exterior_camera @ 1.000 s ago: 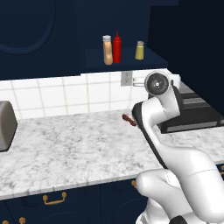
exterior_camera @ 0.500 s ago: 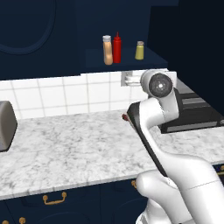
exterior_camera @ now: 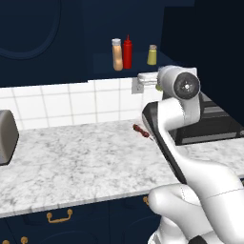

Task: Put the shaker and condiment bottle from the counter next to their counterparts in the cabinet.

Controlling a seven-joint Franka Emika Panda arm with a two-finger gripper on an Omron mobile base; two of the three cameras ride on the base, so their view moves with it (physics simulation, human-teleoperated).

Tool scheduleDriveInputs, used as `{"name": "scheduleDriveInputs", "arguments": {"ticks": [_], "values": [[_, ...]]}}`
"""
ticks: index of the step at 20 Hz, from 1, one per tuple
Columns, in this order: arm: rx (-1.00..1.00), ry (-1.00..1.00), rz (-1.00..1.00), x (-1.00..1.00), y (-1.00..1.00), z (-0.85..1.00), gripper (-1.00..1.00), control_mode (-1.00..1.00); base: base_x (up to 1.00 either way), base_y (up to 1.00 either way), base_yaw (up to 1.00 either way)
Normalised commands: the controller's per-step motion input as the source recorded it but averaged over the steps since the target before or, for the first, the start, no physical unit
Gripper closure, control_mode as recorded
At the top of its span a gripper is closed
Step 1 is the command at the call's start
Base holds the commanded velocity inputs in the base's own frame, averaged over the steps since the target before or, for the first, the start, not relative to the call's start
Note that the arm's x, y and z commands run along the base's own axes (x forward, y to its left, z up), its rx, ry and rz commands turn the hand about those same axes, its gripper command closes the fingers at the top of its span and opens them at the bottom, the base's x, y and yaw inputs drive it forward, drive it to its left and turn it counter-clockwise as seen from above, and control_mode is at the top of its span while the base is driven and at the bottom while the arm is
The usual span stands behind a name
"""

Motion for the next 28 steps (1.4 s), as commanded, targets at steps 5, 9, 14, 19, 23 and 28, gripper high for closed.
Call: {"name": "scheduleDriveInputs", "arguments": {"ticks": [5, 9, 14, 19, 23, 28], "values": [[0.0, 0.0, 0.01, 0.17, 0.0, 0.31, 1.0, -1.0, 0.0, 0.0, 0.0], [0.02, 0.0, 0.0, 0.09, 0.0, 0.2, 1.0, -1.0, 0.0, 0.0, 0.0], [0.08, 0.0, 0.0, 0.0, 0.0, 0.03, 1.0, -1.0, 0.0, 0.0, 0.0], [0.07, 0.0, 0.0, 0.0, 0.0, 0.05, 1.0, -1.0, 0.0, 0.0, 0.0], [0.01, 0.0, 0.0, 0.0, -0.01, 0.02, 1.0, -1.0, 0.0, 0.0, 0.0], [0.0, 0.0, 0.0, 0.09, -0.02, 0.08, 1.0, -1.0, 0.0, 0.0, 0.0]]}}
